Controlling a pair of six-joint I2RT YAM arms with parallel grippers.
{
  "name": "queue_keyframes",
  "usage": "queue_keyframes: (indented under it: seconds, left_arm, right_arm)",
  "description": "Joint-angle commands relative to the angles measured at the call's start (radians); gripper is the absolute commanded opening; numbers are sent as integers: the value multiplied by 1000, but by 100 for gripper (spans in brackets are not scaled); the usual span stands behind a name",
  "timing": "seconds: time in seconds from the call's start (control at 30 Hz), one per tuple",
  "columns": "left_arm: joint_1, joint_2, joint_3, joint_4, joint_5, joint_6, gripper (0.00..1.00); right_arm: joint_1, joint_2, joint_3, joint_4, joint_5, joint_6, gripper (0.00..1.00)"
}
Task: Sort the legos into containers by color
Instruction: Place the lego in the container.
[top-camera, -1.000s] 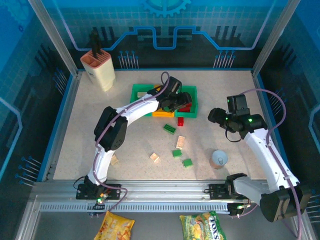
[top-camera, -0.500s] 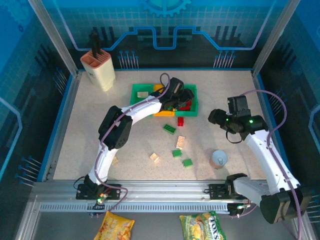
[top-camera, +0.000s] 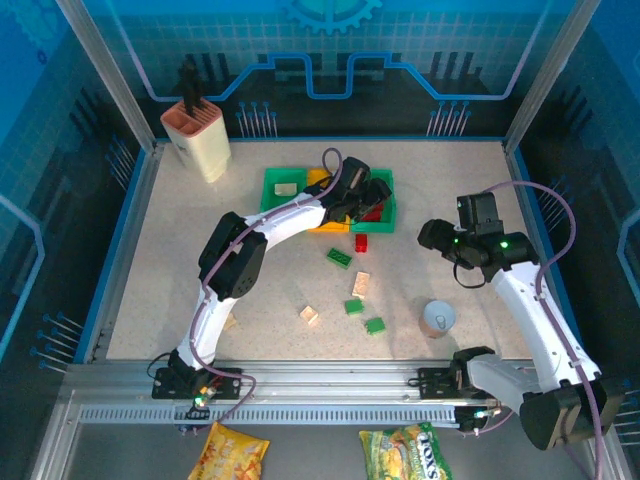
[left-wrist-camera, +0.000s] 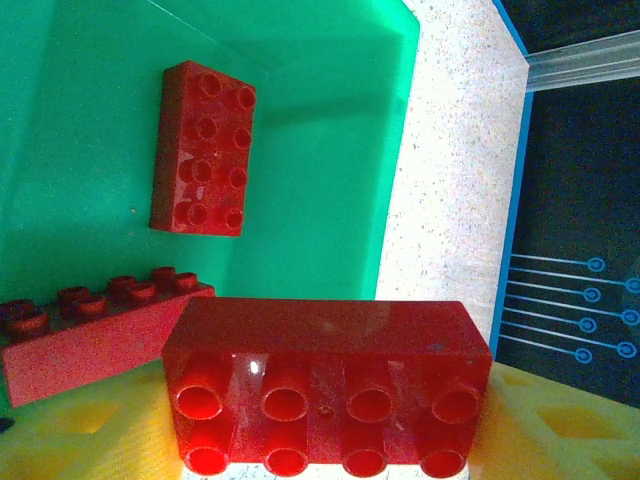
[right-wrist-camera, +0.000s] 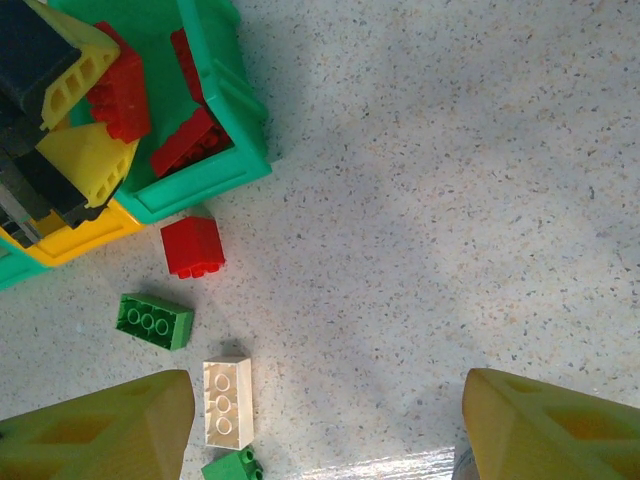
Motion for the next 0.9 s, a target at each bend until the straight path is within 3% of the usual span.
queue_keyframes:
  seconds: [0.0, 0.57, 0.87]
  left_arm:
    - [-1, -50, -35, -18, 0, 20, 68]
    - [-2, -82, -59, -11, -5, 29, 76]
    - [-2, -102, -41, -25, -3, 51, 74]
  right_arm:
    - [-15, -15, -7, -19, -9, -9, 72]
    - [-14, -14, 0, -24, -17, -6, 72]
    - [-13, -14, 5, -24, -19, -7, 72]
